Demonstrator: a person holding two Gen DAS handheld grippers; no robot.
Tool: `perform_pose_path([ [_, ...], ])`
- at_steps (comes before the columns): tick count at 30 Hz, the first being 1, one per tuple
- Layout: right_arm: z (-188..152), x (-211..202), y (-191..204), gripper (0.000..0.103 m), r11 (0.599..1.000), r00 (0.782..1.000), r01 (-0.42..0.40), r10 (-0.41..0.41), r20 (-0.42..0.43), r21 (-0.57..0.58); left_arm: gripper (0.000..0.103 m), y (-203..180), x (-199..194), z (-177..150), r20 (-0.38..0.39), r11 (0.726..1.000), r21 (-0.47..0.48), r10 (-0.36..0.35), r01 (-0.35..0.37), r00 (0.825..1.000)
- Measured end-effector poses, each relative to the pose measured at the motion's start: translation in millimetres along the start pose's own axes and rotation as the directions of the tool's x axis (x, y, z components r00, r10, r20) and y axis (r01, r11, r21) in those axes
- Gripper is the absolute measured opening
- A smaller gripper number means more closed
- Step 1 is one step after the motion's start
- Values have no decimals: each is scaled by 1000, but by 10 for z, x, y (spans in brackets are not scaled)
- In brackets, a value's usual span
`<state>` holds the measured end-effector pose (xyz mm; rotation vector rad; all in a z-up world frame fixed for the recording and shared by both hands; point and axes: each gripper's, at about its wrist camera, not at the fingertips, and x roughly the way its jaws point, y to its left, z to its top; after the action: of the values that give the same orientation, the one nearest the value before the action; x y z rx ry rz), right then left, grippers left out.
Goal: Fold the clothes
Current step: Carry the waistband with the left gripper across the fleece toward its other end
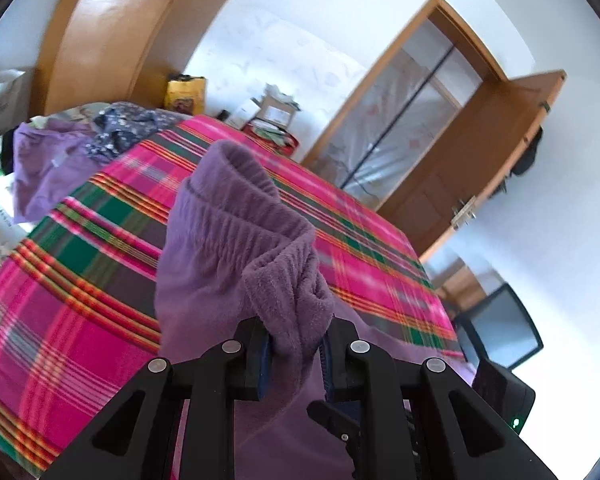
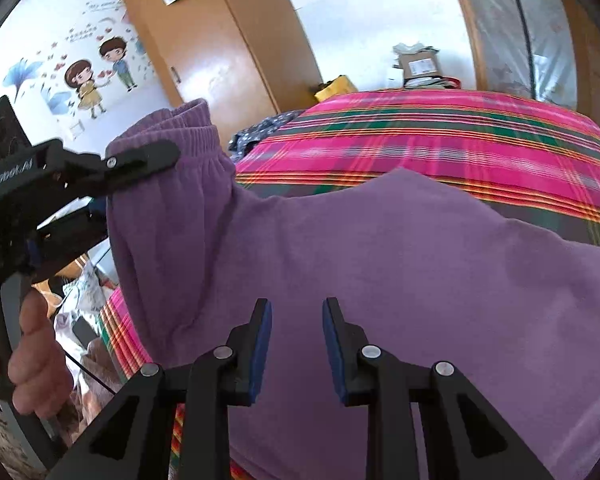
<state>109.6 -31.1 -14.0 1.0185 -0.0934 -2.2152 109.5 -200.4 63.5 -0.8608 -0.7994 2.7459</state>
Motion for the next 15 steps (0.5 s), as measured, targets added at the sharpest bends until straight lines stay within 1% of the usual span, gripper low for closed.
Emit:
perform_pose_path([
  [9, -24, -216, -310, 27, 997, 999, 14, -17, 43, 78, 20, -357, 313, -145, -82, 997, 48, -58, 62, 995],
  [15, -86, -341, -531, 27, 991, 998, 40, -47, 49, 125, 20, -505, 532, -294, -142, 994, 36, -98, 104, 985],
])
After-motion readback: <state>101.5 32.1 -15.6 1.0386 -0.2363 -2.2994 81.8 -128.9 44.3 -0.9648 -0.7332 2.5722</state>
